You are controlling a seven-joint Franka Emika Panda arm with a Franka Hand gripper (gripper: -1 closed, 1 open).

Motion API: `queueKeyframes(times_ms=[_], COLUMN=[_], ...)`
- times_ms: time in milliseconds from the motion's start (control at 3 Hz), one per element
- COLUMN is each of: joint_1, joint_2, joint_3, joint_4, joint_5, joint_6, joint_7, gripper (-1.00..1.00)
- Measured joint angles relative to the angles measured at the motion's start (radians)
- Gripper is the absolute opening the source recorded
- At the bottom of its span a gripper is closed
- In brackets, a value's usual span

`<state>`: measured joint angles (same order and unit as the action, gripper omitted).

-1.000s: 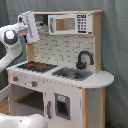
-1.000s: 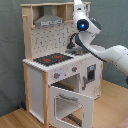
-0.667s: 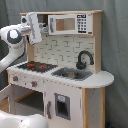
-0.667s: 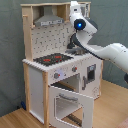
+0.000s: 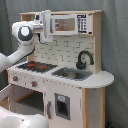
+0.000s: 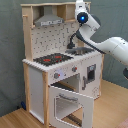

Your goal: Play with the kitchen

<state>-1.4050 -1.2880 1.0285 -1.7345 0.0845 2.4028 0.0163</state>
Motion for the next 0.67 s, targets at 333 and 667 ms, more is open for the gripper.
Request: queueKeyframes(times_ms=[333,667], joint_1=[0.061,0.129], joint_2=[-0.005,-0.019], joint_3=[-0.021,-0.049], joint_4=[-0.084,-0.172], joint_5=[-0.002,-0.003], joint_6=[0.000,0.004], joint_7=[-0.001,-0.006], gripper=[-1.00,-1.00])
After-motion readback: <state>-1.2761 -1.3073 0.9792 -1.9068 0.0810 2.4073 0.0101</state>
